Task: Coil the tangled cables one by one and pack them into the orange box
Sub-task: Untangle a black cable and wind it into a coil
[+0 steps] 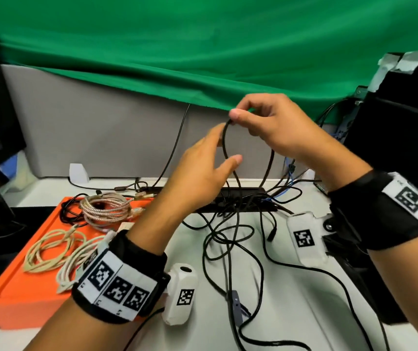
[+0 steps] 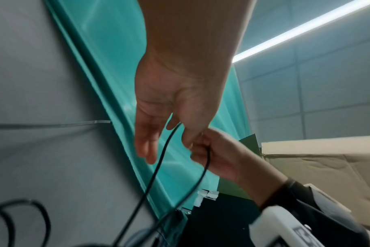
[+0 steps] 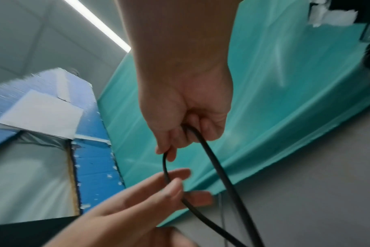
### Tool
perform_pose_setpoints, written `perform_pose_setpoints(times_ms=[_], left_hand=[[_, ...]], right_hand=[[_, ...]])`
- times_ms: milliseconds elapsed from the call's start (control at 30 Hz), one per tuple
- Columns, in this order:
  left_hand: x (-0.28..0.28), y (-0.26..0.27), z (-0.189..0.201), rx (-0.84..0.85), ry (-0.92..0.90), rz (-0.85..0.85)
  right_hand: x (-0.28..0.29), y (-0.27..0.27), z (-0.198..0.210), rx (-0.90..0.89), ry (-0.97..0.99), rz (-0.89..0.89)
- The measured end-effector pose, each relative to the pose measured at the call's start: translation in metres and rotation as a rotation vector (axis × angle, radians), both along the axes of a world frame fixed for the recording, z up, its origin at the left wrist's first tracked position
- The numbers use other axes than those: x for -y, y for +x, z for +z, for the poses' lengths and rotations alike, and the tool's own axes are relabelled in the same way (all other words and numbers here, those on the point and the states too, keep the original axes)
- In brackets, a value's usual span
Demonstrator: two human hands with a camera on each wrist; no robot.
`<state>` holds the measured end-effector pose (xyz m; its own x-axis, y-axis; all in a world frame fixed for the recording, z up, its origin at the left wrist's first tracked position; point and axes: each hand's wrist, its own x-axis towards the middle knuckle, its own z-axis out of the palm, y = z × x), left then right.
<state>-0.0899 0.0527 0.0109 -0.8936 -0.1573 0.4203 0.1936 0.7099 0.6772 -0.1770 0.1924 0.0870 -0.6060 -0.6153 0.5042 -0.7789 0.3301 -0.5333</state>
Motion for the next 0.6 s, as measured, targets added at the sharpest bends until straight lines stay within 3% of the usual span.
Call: perform_pose_setpoints(times_ms=[100, 167, 233, 300, 400, 467, 533, 600], left_hand=[[-0.004, -0.005, 0.000, -0.073, 0.358, -0.099], [0.003, -0.006, 0.006, -0.227, 0.514, -0.063], [0.016, -0.003, 0.014, -0.430, 0.625, -0.006], [0.026, 0.002, 0.023, -0.626, 0.698, 0.025], [0.037, 0.015, 0.035, -0.937, 0.659, 0.095], [0.043, 0.023, 0.042, -1.129, 0.492, 0.134], [0.050, 0.028, 0.046, -1.248, 0.248, 0.211], [0.057, 0.033, 0.048, -1.231, 0.196, 0.234]], right_hand=[[0.008, 0.011, 0.006, 0.188, -0.083, 0.195], [0.005, 0.012, 0.006, 0.309, -0.071, 0.276], [-0.002, 0.012, 0.000, 0.410, 0.027, 0.308], [-0.007, 0.010, -0.014, 0.402, 0.212, 0.238], [-0.006, -0.001, -0.038, 0.194, 0.529, 0.022], [-0.006, -0.010, -0.045, 0.159, 0.553, -0.070], [-0.008, -0.019, -0.038, 0.133, 0.388, -0.158], [-0.012, -0.030, -0.022, 0.165, 0.093, -0.209]])
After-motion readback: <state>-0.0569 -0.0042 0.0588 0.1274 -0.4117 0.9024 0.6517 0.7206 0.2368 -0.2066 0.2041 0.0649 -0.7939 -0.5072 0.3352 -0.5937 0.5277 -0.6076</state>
